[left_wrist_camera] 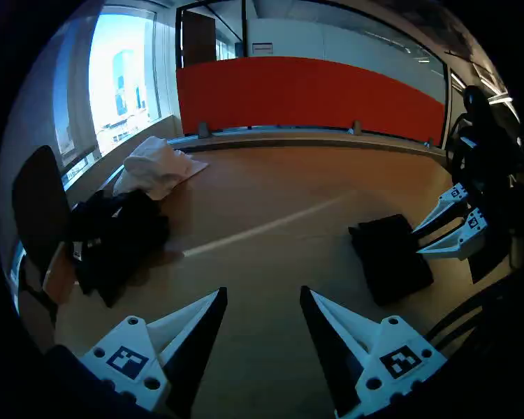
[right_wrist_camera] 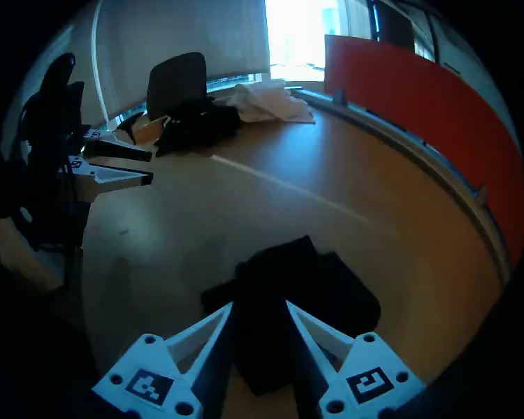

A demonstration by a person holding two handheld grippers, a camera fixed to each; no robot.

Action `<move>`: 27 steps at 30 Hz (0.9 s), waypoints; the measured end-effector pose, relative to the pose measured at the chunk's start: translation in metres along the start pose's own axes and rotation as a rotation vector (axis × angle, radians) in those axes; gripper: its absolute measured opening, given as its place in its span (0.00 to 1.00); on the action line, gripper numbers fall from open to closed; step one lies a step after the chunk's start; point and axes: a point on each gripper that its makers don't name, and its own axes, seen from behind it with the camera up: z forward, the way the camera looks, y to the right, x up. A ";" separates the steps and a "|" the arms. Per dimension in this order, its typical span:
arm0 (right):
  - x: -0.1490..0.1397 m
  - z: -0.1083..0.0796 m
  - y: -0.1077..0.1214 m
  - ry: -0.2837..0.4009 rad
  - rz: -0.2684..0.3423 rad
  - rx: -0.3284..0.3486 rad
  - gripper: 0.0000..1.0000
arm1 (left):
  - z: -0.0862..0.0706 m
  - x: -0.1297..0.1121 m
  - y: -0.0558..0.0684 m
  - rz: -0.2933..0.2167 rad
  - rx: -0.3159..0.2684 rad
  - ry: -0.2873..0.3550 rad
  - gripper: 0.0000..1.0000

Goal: Fold towel

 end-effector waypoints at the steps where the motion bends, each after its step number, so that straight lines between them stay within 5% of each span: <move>1: -0.001 -0.001 -0.001 0.000 0.002 0.003 0.54 | 0.000 0.000 0.000 0.001 0.001 0.000 0.77; 4: -0.004 -0.003 -0.003 0.000 0.007 0.009 0.68 | 0.000 0.000 -0.001 0.004 0.002 -0.001 0.77; 10: -0.011 -0.006 -0.001 -0.004 0.024 -0.004 0.77 | 0.000 0.001 -0.003 0.006 0.007 0.000 0.77; 27: -0.042 -0.016 0.001 -0.036 0.057 -0.043 0.78 | -0.002 0.000 -0.005 0.007 0.010 0.003 0.76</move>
